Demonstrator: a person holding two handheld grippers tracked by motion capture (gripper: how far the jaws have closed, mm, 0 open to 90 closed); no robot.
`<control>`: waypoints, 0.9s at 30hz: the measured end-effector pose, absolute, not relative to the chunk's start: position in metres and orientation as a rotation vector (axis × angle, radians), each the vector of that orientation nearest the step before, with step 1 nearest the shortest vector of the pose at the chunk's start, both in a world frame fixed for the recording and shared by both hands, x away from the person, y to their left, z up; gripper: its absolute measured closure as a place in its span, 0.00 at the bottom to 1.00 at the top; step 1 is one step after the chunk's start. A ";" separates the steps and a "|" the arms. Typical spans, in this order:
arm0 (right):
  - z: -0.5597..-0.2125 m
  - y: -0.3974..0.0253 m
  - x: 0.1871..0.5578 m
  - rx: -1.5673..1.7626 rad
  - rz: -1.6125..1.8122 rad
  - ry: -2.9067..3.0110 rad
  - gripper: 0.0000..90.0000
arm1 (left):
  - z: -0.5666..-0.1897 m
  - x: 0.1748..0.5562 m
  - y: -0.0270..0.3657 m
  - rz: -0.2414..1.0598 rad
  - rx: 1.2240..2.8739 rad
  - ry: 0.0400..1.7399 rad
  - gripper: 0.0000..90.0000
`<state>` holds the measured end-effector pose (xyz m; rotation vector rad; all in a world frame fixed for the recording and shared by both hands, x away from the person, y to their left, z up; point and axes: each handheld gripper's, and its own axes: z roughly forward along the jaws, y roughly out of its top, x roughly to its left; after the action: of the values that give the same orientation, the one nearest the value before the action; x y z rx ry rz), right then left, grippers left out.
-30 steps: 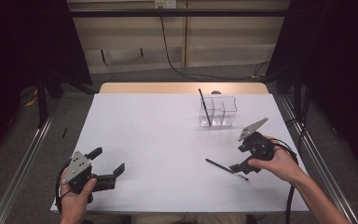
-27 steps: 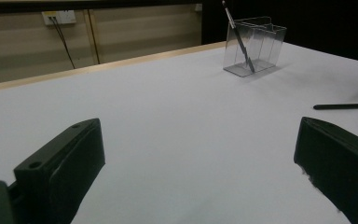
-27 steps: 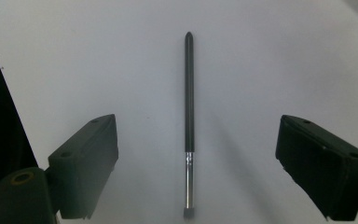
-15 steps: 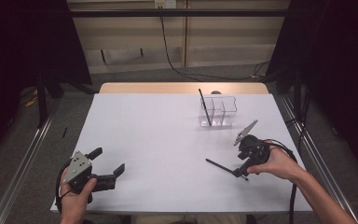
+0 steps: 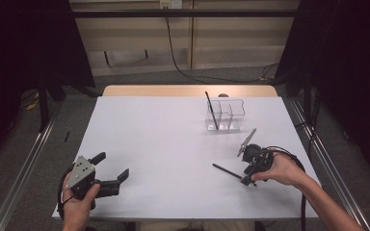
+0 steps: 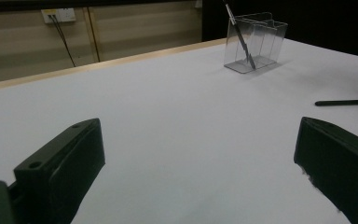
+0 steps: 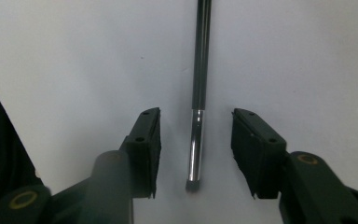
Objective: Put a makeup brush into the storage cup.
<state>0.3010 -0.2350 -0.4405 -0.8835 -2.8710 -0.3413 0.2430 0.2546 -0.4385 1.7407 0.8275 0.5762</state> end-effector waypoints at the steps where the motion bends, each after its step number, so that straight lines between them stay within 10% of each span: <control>1: -0.442 -0.234 0.301 -0.871 -0.333 -2.882 0.63 | -0.439 0.243 0.255 0.576 1.741 0.827 0.02; 27: -0.446 -0.219 0.301 -0.877 -0.148 -2.980 0.94 | -0.439 0.243 0.254 0.580 1.740 0.826 0.02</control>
<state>0.3011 -0.2185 -0.4464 -0.8773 -2.9803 -0.1482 0.2425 0.2545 -0.4386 1.7401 0.8265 0.5797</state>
